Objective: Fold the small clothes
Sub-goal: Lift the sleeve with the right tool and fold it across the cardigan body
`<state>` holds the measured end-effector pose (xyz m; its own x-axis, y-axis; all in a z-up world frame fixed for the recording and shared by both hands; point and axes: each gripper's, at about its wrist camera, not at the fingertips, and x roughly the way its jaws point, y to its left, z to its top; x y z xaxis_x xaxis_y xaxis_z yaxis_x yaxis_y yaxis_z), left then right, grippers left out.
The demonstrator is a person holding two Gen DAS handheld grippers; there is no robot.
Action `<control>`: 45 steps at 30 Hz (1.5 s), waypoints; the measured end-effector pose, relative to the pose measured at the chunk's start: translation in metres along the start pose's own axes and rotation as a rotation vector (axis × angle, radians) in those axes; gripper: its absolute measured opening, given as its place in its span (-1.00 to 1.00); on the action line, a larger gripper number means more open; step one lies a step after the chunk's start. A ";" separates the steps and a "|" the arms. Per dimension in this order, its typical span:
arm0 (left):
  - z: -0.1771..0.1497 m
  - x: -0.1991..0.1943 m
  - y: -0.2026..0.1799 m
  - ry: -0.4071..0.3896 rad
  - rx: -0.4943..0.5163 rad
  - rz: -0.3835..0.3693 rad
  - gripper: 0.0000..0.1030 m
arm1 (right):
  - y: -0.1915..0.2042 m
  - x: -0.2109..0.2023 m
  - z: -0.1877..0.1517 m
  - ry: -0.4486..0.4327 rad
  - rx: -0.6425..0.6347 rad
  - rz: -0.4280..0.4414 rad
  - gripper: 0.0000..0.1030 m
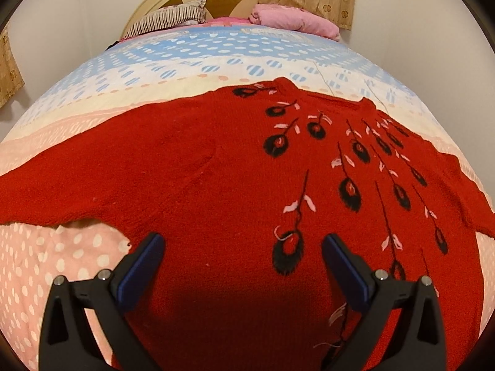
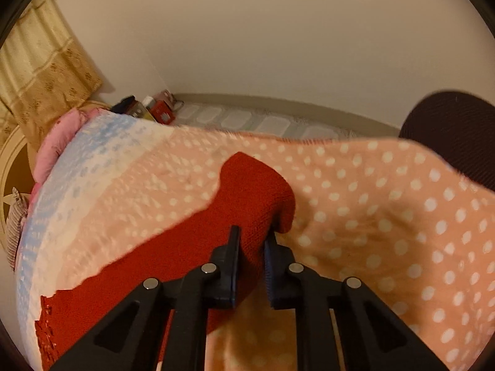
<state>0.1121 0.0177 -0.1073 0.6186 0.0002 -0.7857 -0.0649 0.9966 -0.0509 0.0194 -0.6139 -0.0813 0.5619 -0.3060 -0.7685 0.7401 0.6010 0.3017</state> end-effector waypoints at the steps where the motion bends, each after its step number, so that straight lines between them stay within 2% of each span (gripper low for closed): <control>1: 0.000 0.000 0.000 0.000 0.000 0.000 1.00 | 0.005 -0.006 0.002 -0.013 -0.010 0.007 -0.75; 5: 0.000 -0.001 0.001 -0.003 -0.006 -0.009 1.00 | 0.036 -0.037 0.003 -0.062 -0.078 0.050 -0.75; 10: 0.000 -0.008 0.008 -0.021 -0.029 -0.056 1.00 | 0.090 -0.074 -0.016 -0.070 -0.154 0.146 -0.75; 15: -0.003 -0.024 0.015 -0.042 -0.007 -0.068 1.00 | 0.161 -0.101 -0.060 -0.040 -0.265 0.269 -0.75; 20: -0.006 -0.042 0.036 -0.065 -0.012 -0.068 1.00 | 0.236 -0.105 -0.117 0.058 -0.360 0.394 -0.75; 23: -0.005 -0.050 0.055 -0.089 -0.031 -0.043 1.00 | 0.272 -0.100 -0.148 0.105 -0.406 0.437 -0.75; 29: -0.007 -0.054 0.105 -0.127 -0.086 0.063 1.00 | 0.330 -0.095 -0.210 0.203 -0.468 0.515 -0.75; 35: -0.010 -0.047 0.156 -0.135 -0.192 0.140 1.00 | 0.376 -0.103 -0.250 0.254 -0.513 0.592 -0.76; 41: -0.017 -0.045 0.181 -0.143 -0.237 0.173 1.00 | 0.439 -0.115 -0.321 0.292 -0.639 0.670 -0.76; 45: -0.021 -0.042 0.190 -0.138 -0.260 0.170 1.00 | 0.458 -0.112 -0.366 0.351 -0.711 0.717 -0.75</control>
<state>0.0573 0.2050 -0.0968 0.6810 0.1939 -0.7061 -0.3627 0.9270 -0.0953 0.1603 -0.0340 -0.0638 0.5589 0.4509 -0.6959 -0.1695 0.8837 0.4364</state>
